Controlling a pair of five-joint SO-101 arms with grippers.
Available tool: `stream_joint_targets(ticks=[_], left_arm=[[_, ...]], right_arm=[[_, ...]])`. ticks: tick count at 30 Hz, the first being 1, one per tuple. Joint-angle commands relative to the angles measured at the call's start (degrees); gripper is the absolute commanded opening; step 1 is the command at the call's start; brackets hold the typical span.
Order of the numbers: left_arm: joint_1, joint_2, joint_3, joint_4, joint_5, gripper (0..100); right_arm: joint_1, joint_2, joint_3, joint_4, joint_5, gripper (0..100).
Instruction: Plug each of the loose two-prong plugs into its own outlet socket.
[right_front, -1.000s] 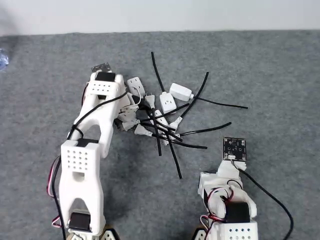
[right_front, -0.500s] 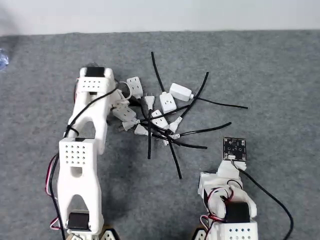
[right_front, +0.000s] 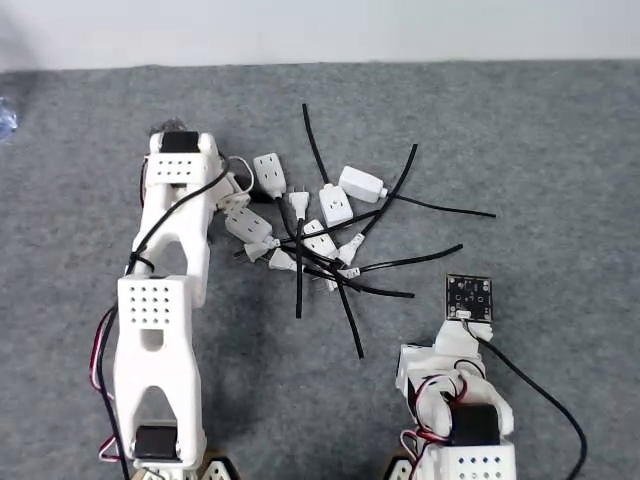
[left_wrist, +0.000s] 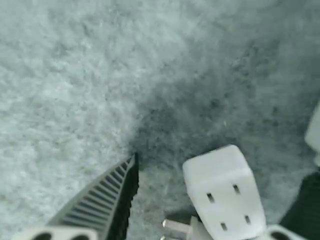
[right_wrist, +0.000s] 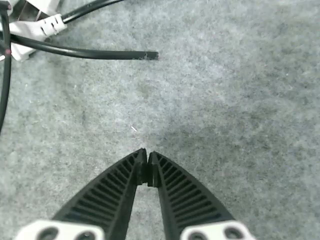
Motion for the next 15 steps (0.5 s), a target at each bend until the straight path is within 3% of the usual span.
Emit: stream_joint_targets(ticks=[1,5,8,12,15], left_arm=[[0.00,0.88,-2.33,0.00,1.05,46],[-0.44,1.32,-2.24,0.00,2.20,38],[0.18,1.14,-2.33,0.53,1.32,23],[1.76,1.32,-2.33,0.44,-5.01,2],[2.11,1.49,-1.80,0.62,-5.45,3]], right_arm=[[0.13,-0.57,0.97,0.66,0.26,0.9],[0.13,-0.57,0.97,0.66,0.26,0.9],[0.13,-0.57,0.97,0.66,0.26,0.9],[0.13,-0.57,0.97,0.66,0.26,0.9],[0.13,-0.57,0.97,0.66,0.26,0.9]])
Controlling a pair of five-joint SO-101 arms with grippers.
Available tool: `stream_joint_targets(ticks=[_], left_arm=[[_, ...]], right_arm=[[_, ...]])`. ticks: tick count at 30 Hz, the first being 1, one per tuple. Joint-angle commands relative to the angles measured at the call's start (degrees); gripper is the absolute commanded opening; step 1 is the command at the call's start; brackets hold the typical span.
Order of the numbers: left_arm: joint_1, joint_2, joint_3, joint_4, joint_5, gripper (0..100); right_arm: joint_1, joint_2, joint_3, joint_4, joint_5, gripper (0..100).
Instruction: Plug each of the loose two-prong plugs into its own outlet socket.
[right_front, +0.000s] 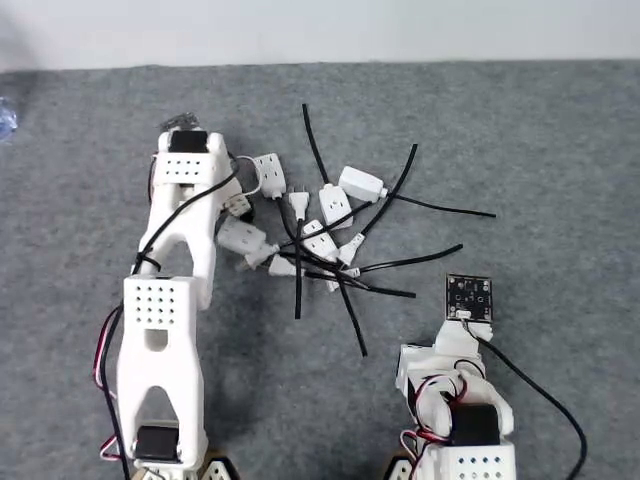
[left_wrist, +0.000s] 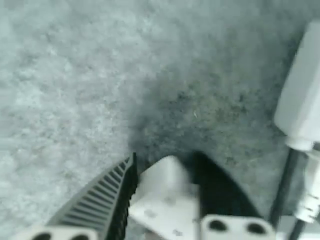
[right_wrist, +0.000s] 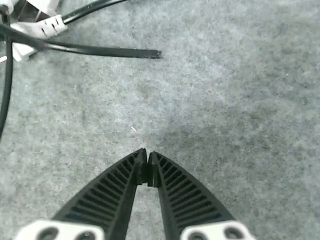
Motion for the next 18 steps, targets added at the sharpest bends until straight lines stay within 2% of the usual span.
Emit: stream_joint_targets(ticks=[1,10,14,18], left_arm=[[0.26,0.18,0.31,0.79,-1.93,3],[-0.09,-0.26,-0.04,1.85,-2.11,1],[-0.18,-1.85,-4.09,2.02,-2.29,1],[-0.18,-6.15,-4.18,2.02,-7.65,8]], right_arm=[[0.13,-0.57,0.97,0.66,0.26,0.9],[0.13,-0.57,0.97,0.66,0.26,0.9],[0.13,-0.57,0.97,0.66,0.26,0.9],[0.13,-0.57,0.97,0.66,0.26,0.9]])
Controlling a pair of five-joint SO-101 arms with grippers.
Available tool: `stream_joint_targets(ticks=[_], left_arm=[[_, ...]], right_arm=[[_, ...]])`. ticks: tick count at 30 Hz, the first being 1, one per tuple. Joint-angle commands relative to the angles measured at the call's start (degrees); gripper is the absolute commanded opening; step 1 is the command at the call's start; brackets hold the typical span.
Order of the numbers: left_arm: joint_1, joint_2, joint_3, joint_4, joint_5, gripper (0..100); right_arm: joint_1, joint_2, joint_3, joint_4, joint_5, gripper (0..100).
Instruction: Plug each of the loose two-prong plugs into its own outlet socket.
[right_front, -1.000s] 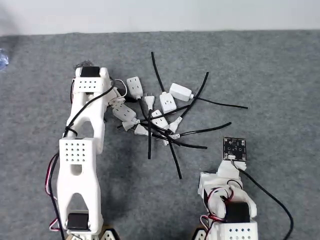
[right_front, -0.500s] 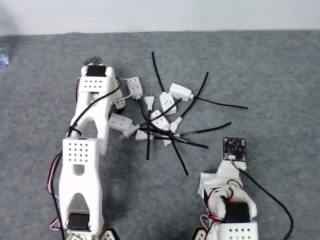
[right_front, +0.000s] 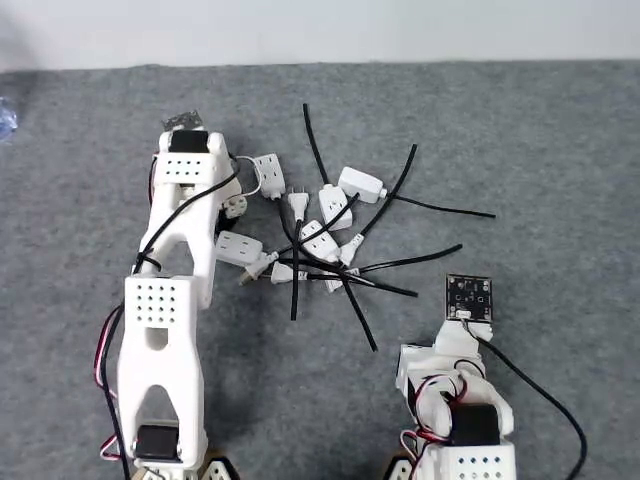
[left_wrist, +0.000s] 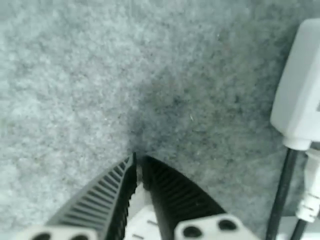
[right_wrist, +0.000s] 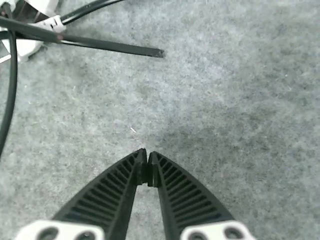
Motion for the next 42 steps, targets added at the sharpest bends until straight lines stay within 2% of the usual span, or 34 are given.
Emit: stream_joint_targets(ticks=[1,5,9,13,15,17,19,21,25,27,32,37,42], left_arm=[[-0.18,-7.30,-1.36,1.93,-6.42,11],[-3.43,-11.16,2.51,1.85,-18.73,22],[-6.68,-13.45,6.55,1.85,-32.18,25],[-6.86,-16.44,15.96,1.85,-40.09,25],[-5.63,-18.37,20.53,1.76,-40.97,25],[-4.22,-20.75,22.90,1.41,-42.90,25],[-3.52,-22.95,22.81,0.62,-48.18,25],[-3.25,-24.97,22.02,0.62,-57.32,25],[-3.96,-27.16,22.37,0.79,-80.26,25],[-4.31,-27.08,22.29,0.70,-86.95,25],[-4.13,-26.55,23.25,-4.31,-92.84,25],[-1.58,-21.71,24.75,-4.48,-100.75,25],[-0.88,-18.81,24.75,-4.92,-104.35,25]], right_arm=[[0.13,-0.57,0.97,0.66,0.26,0.9],[0.13,-0.57,0.97,0.66,0.26,0.9],[0.13,-0.57,0.97,0.66,0.26,0.9],[0.13,-0.57,0.97,0.66,0.26,0.9],[0.13,-0.57,0.97,0.66,0.26,0.9],[0.13,-0.57,0.97,0.66,0.26,0.9],[0.13,-0.57,0.97,0.66,0.26,0.9],[0.13,-0.57,0.97,0.66,0.26,0.9],[0.13,-0.57,0.97,0.66,0.26,0.9],[0.13,-0.57,0.97,0.66,0.26,0.9],[0.13,-0.57,0.97,0.66,0.26,0.9],[0.13,-0.57,0.97,0.66,0.26,0.9],[0.13,-0.57,0.97,0.66,0.26,0.9]])
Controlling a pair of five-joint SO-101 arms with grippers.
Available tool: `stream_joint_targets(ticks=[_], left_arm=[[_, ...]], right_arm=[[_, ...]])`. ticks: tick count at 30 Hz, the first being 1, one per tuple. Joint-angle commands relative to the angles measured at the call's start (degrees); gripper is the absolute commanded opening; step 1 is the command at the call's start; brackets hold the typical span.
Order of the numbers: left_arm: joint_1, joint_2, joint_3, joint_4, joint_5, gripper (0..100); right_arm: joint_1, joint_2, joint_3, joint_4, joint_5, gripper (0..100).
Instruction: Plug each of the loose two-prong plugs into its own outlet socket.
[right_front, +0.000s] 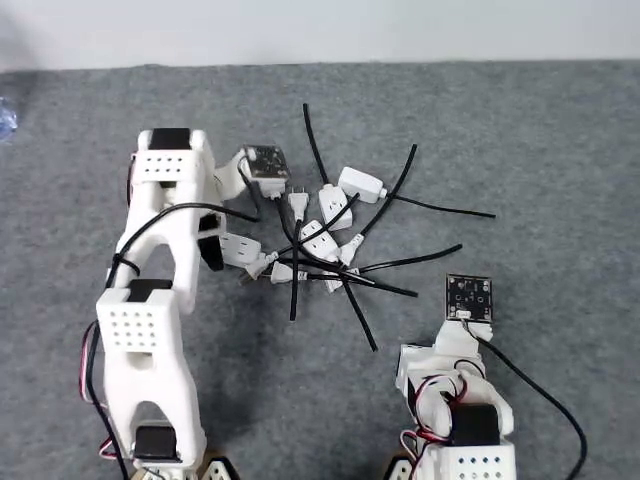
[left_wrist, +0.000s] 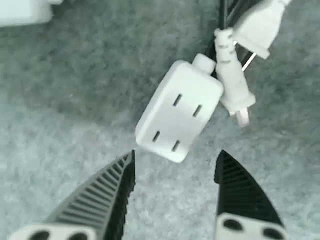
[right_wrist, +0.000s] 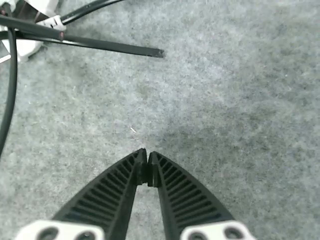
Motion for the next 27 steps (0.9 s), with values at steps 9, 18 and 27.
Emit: stream_joint_targets(ticks=[9,18,27], left_arm=[[4.84,0.70,0.13,-1.05,-4.22,25],[6.95,3.16,1.01,-1.93,-3.87,25],[8.00,-3.69,1.27,-0.09,-3.87,25]], right_arm=[[0.13,-0.57,0.97,0.66,0.26,0.9],[0.13,-0.57,0.97,0.66,0.26,0.9],[0.13,-0.57,0.97,0.66,0.26,0.9]])
